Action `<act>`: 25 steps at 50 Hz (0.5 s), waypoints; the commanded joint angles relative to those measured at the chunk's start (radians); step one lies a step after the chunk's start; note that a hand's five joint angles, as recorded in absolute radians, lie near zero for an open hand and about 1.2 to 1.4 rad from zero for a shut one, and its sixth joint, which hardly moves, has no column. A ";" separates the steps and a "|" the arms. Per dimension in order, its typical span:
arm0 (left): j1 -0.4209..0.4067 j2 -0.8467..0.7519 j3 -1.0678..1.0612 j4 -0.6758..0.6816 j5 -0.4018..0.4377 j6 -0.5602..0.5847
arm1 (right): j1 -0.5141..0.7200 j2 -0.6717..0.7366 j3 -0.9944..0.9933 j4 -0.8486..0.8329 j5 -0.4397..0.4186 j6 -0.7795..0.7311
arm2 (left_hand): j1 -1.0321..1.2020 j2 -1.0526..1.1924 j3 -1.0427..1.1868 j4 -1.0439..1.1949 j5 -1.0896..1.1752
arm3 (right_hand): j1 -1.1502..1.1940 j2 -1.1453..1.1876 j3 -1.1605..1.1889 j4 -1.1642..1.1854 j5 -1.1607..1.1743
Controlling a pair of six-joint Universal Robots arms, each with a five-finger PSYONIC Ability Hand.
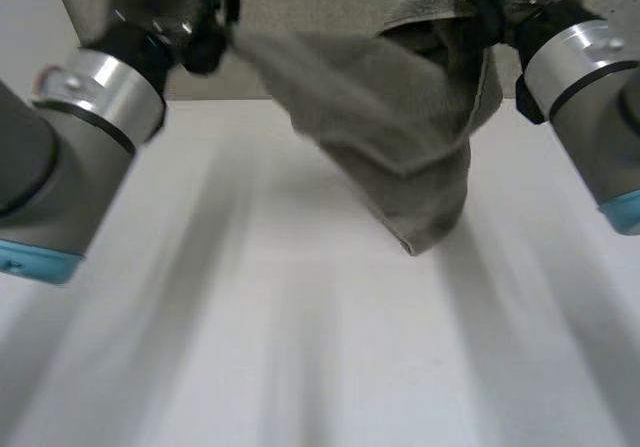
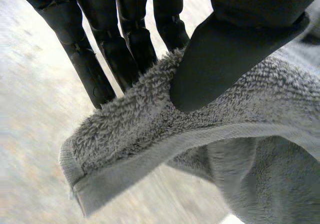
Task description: Fold the towel.
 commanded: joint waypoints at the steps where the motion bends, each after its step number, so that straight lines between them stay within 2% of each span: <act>1: 0.017 0.021 -0.146 0.040 0.022 -0.065 | 0.006 -0.013 0.129 0.145 -0.090 -0.160 | 0.228 0.180 0.181 0.179 0.207 | 0.100 0.094 0.062 0.067 0.080; 3: 0.017 0.013 -0.193 0.041 0.037 -0.063 | 0.012 0.001 0.212 0.222 -0.090 -0.312 | 0.228 0.180 0.181 0.179 0.207 | 0.100 0.094 0.062 0.067 0.080; 4: 0.017 0.013 -0.194 0.041 0.037 -0.063 | 0.012 0.001 0.212 0.222 -0.090 -0.313 | 0.228 0.180 0.181 0.179 0.207 | 0.100 0.094 0.062 0.067 0.080; 6: 0.018 -0.016 -0.293 0.044 0.078 -0.062 | 0.022 0.028 0.295 0.280 -0.085 -0.496 | 0.228 0.180 0.181 0.179 0.207 | 0.100 0.094 0.062 0.067 0.080; 7: 0.018 -0.016 -0.293 0.044 0.079 -0.062 | 0.022 0.028 0.295 0.280 -0.085 -0.497 | 0.228 0.180 0.181 0.179 0.207 | 0.100 0.094 0.062 0.067 0.080; 8: 0.024 -0.034 -0.338 0.044 0.102 -0.060 | 0.015 0.040 0.330 0.309 -0.081 -0.579 | 0.228 0.180 0.181 0.179 0.207 | 0.100 0.094 0.062 0.067 0.080; 9: 0.035 -0.049 -0.376 0.043 0.121 -0.057 | 0.015 0.040 0.330 0.310 -0.081 -0.580 | 0.228 0.180 0.181 0.179 0.207 | 0.100 0.094 0.062 0.067 0.080; 11: 0.049 -0.059 -0.410 0.043 0.140 -0.050 | 0.007 0.050 0.402 0.357 -0.066 -0.675 | 0.228 0.180 0.181 0.179 0.207 | 0.100 0.094 0.062 0.067 0.080; 15: 0.073 -0.065 -0.467 0.035 0.157 -0.007 | 0.001 0.042 0.445 0.369 -0.065 -0.645 | 0.228 0.180 0.181 0.179 0.207 | 0.100 0.094 0.062 0.067 0.080; 17: 0.104 -0.060 -0.494 0.018 0.158 0.059 | 0.001 0.039 0.459 0.362 -0.070 -0.599 | 0.228 0.180 0.181 0.179 0.207 | 0.100 0.094 0.062 0.067 0.080; 19: 0.119 -0.057 -0.499 0.009 0.157 0.082 | 0.001 0.028 0.456 0.354 -0.076 -0.499 | 0.228 0.180 0.181 0.179 0.207 | 0.100 0.094 0.062 0.067 0.080; 23: 0.135 -0.053 -0.491 -0.012 0.155 0.096 | 0.001 -0.006 0.445 0.352 -0.102 -0.410 | 0.228 0.180 0.181 0.179 0.207 | 0.100 0.094 0.062 0.067 0.080; 25: 0.135 -0.025 -0.481 -0.035 0.155 0.093 | 0.001 -0.044 0.438 0.331 -0.145 -0.288 | 0.228 0.180 0.181 0.179 0.207 | 0.100 0.094 0.062 0.067 0.080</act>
